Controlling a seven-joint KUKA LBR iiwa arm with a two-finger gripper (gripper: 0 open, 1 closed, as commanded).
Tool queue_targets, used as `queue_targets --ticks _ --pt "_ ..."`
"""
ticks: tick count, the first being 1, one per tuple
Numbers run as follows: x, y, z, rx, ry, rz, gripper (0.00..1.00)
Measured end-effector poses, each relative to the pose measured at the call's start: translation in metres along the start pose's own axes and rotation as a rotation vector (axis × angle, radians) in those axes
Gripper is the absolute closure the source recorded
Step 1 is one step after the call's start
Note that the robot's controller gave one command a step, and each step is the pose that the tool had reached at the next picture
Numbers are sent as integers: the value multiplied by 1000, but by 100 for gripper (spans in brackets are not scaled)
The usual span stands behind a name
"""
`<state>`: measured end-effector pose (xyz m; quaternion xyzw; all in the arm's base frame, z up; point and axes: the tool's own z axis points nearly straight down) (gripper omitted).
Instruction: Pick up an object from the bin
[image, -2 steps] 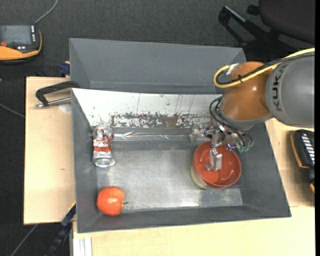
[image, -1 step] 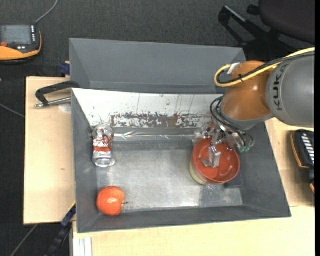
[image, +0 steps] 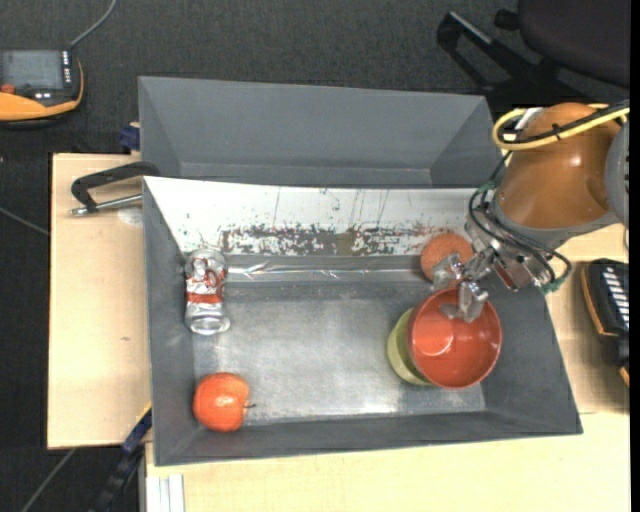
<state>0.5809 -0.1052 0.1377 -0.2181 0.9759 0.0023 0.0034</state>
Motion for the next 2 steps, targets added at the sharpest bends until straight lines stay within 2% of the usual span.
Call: queue_targets --ticks 1,2 --pt "9 -24 -35 6 -9 9 100" --pt "-19 26 -65 9 -18 -103 100"
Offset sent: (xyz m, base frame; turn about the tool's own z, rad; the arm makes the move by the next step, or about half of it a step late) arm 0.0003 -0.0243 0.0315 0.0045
